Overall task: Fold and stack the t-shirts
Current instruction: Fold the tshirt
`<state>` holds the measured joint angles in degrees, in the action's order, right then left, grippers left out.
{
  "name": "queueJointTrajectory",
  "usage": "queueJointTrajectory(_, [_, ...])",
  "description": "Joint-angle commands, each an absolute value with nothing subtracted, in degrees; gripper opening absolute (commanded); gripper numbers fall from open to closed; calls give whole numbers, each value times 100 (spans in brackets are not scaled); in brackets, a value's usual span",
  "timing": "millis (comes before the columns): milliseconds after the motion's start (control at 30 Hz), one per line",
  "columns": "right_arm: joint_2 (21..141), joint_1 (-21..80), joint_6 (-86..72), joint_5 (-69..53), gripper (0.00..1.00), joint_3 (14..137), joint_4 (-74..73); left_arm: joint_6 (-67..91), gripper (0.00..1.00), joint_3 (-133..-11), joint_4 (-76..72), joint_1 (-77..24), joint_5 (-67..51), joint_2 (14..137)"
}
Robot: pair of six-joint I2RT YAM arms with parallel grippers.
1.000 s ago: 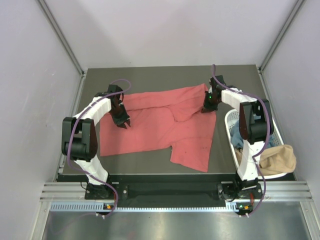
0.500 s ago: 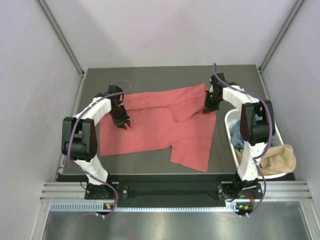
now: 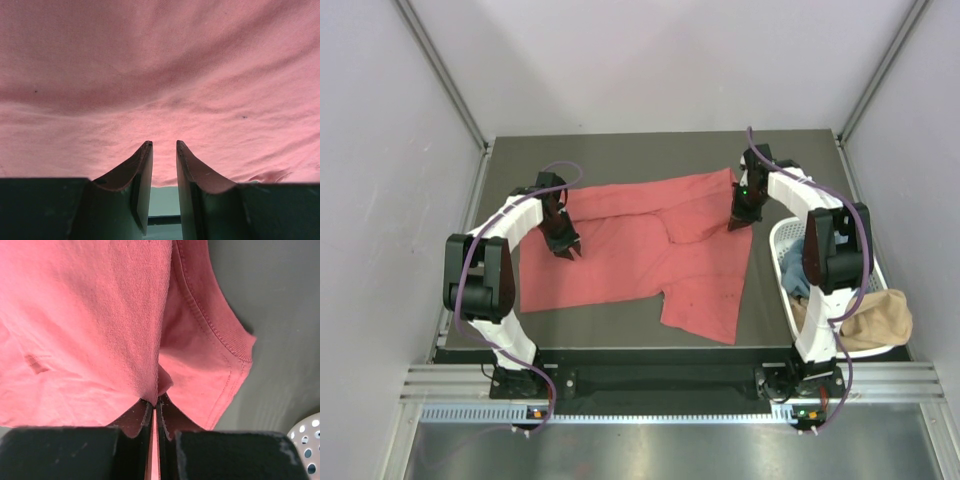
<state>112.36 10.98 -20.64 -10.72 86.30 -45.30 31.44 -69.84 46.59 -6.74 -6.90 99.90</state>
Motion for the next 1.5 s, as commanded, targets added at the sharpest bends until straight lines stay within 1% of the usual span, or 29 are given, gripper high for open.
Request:
queueJointTrajectory(0, [10881,1046,-1969,-1116,0,8614,-4790,3182,31,-6926,4544,-659,-747,9817])
queueJointTrajectory(200, [10986,985,-2004,-1195,0,8648,-4860,3190,31,-6926,4526,-659,-765,9844])
queueJointTrajectory(500, [11039,642,-2250,-2152,0,8771,-4887,3208,31,-6926,4544,-659,-730,9826])
queueJointTrajectory(533, [11048,598,-2276,-2397,0,8711,-4843,3208,31,-6926,4553,-659,-729,9817])
queueJointTrajectory(633, [11092,475,-2224,-2462,0,8666,-4834,3208,31,-6908,4553,-659,-703,9800])
queueJointTrajectory(700, [11179,457,-2014,-2347,2,8684,-4973,3208,31,-6899,4553,-668,-694,9782])
queueJointTrajectory(833, [11224,475,-1530,-1926,20,8859,-5159,3191,31,-6917,4553,-659,-677,9765])
queueJointTrajectory(933, [11040,518,-1424,-1855,30,9043,-4793,3208,31,-6934,4562,-659,-659,9747])
queueJointTrajectory(1033, [11100,519,-1652,-1925,31,9210,-4116,3225,31,-6978,4544,-659,-659,9765])
queueJointTrajectory(1167, [11538,527,-2082,-2056,32,9570,-3482,3208,31,-7232,4597,-659,-694,9844])
queueJointTrajectory(1300, [12049,536,-2058,-2031,35,10290,-3718,3199,32,-7435,4641,-650,-738,9896])
queueJointTrajectory(1367, [12190,536,-1873,-1917,36,10327,-3465,3208,32,-7427,4536,-650,-966,9896])
queueJointTrajectory(1467, [12190,527,-1732,-1732,36,10064,-2876,3208,31,-7269,4149,-668,-1536,9853])
